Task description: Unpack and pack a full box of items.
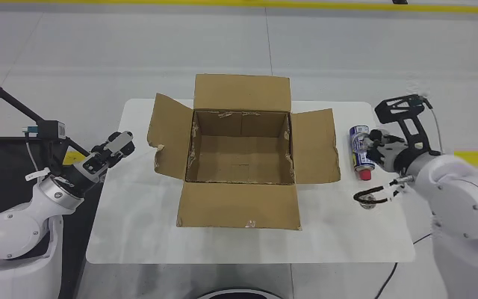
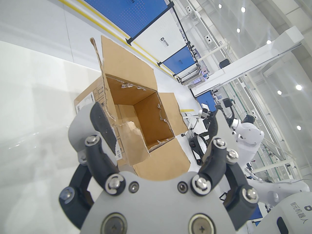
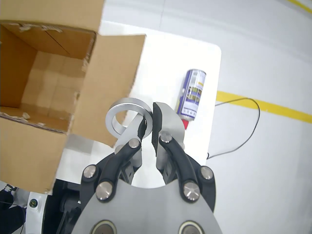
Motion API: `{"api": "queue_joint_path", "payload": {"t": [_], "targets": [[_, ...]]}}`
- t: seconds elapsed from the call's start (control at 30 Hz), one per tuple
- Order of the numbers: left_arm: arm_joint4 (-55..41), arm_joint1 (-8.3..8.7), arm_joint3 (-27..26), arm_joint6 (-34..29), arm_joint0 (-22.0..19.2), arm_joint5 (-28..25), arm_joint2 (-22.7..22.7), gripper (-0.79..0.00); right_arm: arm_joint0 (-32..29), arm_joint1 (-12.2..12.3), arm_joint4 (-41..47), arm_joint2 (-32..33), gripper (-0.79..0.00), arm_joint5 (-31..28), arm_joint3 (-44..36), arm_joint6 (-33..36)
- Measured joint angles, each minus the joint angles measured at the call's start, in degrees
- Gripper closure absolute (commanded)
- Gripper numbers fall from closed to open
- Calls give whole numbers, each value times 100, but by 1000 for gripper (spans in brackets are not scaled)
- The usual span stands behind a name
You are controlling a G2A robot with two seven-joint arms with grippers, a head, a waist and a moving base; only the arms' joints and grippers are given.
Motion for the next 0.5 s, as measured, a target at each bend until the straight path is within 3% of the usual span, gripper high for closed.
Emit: {"api": "queue_joint_path", "payload": {"t": [0.2, 0.5], "targets": [[0, 0, 0, 0, 0, 0, 0, -785, 1301, -233, 240, -1628, 0, 232, 910, -520], [0, 0, 0, 0, 0, 0, 0, -785, 2996, -922, 688, -4053, 0, 588, 2937, -1332]]}}
